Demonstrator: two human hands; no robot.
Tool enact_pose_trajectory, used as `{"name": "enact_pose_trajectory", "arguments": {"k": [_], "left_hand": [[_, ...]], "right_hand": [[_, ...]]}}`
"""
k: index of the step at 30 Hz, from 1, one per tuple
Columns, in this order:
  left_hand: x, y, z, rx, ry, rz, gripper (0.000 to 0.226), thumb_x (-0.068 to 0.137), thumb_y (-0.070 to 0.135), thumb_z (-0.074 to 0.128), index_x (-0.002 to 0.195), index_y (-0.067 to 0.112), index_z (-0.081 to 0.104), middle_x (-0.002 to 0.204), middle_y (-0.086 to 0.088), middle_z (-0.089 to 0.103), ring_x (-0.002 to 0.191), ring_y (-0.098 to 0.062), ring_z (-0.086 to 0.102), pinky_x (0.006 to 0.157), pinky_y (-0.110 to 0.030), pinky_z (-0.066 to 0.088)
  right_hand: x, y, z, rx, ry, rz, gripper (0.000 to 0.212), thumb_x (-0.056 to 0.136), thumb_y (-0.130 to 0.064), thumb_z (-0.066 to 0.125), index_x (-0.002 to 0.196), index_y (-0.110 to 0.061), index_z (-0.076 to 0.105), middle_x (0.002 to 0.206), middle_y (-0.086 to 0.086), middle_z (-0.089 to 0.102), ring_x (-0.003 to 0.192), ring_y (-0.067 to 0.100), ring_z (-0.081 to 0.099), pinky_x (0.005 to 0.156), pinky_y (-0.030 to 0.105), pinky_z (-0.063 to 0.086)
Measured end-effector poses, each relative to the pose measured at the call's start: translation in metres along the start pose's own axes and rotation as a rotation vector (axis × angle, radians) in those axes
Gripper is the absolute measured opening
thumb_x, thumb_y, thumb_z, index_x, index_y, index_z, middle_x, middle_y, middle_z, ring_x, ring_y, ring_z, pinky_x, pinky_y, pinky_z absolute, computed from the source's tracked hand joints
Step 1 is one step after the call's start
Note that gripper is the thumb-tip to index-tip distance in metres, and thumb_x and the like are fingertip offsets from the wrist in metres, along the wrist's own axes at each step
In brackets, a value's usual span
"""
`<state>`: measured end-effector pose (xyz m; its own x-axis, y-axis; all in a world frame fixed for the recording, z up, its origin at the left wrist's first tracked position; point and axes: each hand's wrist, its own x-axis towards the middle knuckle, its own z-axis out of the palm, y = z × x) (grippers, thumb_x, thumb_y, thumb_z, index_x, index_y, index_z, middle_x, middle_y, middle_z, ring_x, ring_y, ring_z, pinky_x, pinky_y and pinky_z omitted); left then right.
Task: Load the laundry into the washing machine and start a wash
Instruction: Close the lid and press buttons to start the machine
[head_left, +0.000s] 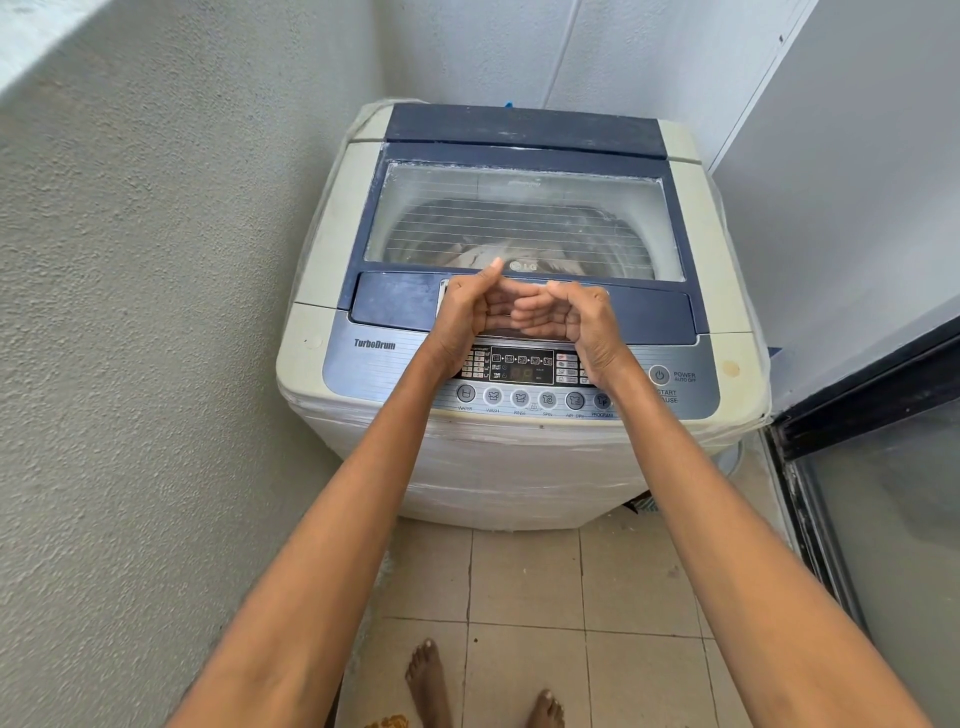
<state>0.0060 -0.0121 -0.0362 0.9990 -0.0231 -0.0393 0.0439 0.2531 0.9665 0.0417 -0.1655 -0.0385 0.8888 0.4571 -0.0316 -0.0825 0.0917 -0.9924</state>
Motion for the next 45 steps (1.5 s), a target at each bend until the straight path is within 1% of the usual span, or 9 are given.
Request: {"name": "enact_pose_trajectory", "arguments": {"k": [8,12,22,28,37,42,45], "left_hand": [[-0.0001,-0.0005,-0.0002,0.003,0.003,0.007,0.048,0.102,0.028,0.034,0.089,0.001,0.072,0.084,-0.007,0.075,0.078,-0.021,0.071,0.071,-0.031,0.059],[-0.0003,0.0001,0.0005,0.015,0.006,0.006,0.048,0.102,0.027,0.033,0.092,-0.003,0.069,0.082,-0.005,0.075,0.077,-0.02,0.07,0.071,-0.031,0.058],[-0.0012,0.0016,0.001,0.004,-0.002,0.005,0.048,0.103,0.025,0.031,0.089,0.001,0.07,0.08,-0.004,0.075,0.076,-0.017,0.071,0.069,-0.028,0.059],[-0.0006,0.0018,0.0004,0.007,0.002,-0.001,0.049,0.103,0.026,0.031,0.09,-0.001,0.07,0.084,-0.006,0.075,0.079,-0.02,0.071,0.073,-0.031,0.058],[0.0,0.001,0.0005,0.007,0.008,0.005,0.049,0.103,0.026,0.032,0.088,0.001,0.071,0.084,-0.007,0.075,0.08,-0.022,0.07,0.076,-0.033,0.057],[0.0011,-0.0008,-0.0001,0.009,0.002,0.0,0.048,0.102,0.026,0.032,0.091,-0.001,0.07,0.083,-0.006,0.075,0.079,-0.02,0.07,0.074,-0.03,0.058],[0.0019,-0.0022,-0.0004,0.0,0.001,-0.004,0.047,0.102,0.027,0.034,0.088,0.002,0.072,0.085,-0.007,0.075,0.08,-0.02,0.07,0.077,-0.033,0.057]], "right_hand": [[0.0001,0.0004,0.0002,-0.007,-0.001,-0.005,0.037,0.091,-0.027,0.046,0.081,-0.01,0.077,0.08,0.013,0.075,0.078,0.027,0.073,0.067,0.026,0.057],[0.0,0.0006,0.0002,-0.01,-0.003,-0.004,0.037,0.091,-0.028,0.046,0.081,-0.01,0.077,0.08,0.014,0.075,0.078,0.028,0.073,0.068,0.026,0.058],[0.0003,0.001,-0.0001,-0.016,-0.006,-0.002,0.038,0.091,-0.028,0.045,0.081,-0.01,0.077,0.081,0.014,0.075,0.079,0.028,0.072,0.07,0.028,0.058],[0.0001,0.0015,0.0006,-0.014,0.0,-0.003,0.038,0.091,-0.028,0.045,0.081,-0.01,0.077,0.082,0.014,0.075,0.08,0.028,0.072,0.071,0.029,0.059],[-0.0006,0.0001,0.0015,-0.006,0.011,-0.008,0.037,0.092,-0.027,0.045,0.08,-0.01,0.076,0.08,0.012,0.075,0.078,0.024,0.073,0.067,0.026,0.058],[-0.0008,0.0,0.001,-0.009,0.009,-0.011,0.038,0.093,-0.026,0.044,0.08,-0.01,0.076,0.08,0.012,0.075,0.078,0.024,0.073,0.068,0.026,0.058],[-0.0006,0.0,0.0013,-0.008,0.01,-0.003,0.038,0.091,-0.027,0.045,0.081,-0.009,0.076,0.08,0.012,0.075,0.079,0.025,0.072,0.068,0.026,0.058]]}}
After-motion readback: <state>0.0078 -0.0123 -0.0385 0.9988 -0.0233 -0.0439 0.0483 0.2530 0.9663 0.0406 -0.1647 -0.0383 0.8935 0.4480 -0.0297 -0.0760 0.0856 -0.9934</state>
